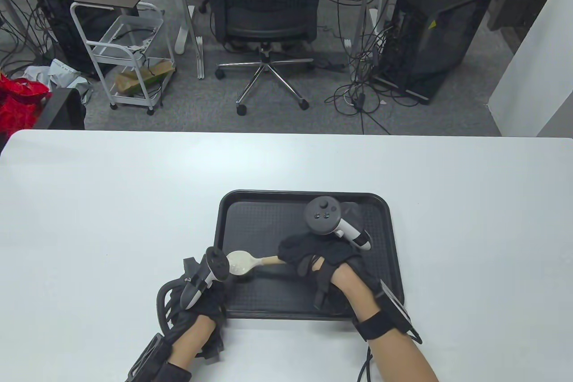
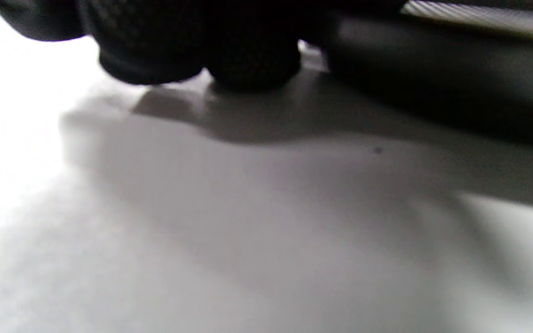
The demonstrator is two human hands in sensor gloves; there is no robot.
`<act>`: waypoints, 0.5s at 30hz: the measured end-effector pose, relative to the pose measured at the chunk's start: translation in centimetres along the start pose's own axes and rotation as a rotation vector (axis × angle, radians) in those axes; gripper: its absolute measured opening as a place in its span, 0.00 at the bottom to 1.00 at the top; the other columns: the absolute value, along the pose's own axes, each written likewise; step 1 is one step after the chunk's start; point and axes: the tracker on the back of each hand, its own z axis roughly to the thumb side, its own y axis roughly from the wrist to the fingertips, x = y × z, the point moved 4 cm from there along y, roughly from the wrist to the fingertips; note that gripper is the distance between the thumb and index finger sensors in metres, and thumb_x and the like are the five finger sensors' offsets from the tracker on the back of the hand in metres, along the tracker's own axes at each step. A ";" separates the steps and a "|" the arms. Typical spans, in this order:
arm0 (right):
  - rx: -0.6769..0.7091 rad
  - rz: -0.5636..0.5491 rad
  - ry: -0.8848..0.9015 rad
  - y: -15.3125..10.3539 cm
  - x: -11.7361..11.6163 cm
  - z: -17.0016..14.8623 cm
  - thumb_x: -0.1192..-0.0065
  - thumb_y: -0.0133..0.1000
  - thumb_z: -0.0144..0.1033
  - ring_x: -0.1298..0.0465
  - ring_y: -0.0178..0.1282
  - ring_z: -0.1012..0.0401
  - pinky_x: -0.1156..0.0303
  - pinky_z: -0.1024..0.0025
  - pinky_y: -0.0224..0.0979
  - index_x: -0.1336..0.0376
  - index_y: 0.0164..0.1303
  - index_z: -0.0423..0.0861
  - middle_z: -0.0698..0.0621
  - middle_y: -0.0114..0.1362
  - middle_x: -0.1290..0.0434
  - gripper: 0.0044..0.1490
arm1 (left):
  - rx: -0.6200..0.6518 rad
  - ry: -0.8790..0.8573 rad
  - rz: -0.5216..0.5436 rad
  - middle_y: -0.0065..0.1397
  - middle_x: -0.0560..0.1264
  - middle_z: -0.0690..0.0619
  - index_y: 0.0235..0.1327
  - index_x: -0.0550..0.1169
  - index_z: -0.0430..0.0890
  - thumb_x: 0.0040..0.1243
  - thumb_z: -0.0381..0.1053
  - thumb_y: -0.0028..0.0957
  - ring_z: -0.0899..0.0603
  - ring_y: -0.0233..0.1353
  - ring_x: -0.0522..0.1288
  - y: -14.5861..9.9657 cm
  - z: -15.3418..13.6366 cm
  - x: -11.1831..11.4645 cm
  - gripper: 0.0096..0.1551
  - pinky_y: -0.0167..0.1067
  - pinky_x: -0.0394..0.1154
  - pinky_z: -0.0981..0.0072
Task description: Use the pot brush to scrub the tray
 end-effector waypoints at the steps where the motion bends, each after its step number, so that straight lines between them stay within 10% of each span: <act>1: 0.001 0.001 -0.001 0.3 -0.5 0.2 0.33 0.53 0.43 0.19 0.26 0.55 0.22 0.53 0.38 0.30 0.61 0.39 0.42 0.46 0.19 0.31 | 0.000 0.000 0.000 0.46 0.78 0.53 0.66 0.62 0.38 0.56 0.57 0.48 0.46 0.41 0.82 0.0 0.0 0.0 0.38 0.48 0.77 0.46; 15: -0.081 0.109 -0.083 0.5 -0.6 -1.7 0.33 0.54 0.44 0.19 0.28 0.52 0.23 0.50 0.41 0.30 0.62 0.40 0.41 0.48 0.19 0.30 | 0.001 0.001 0.001 0.46 0.78 0.53 0.66 0.62 0.38 0.56 0.57 0.48 0.46 0.41 0.82 0.0 0.0 0.0 0.38 0.48 0.77 0.46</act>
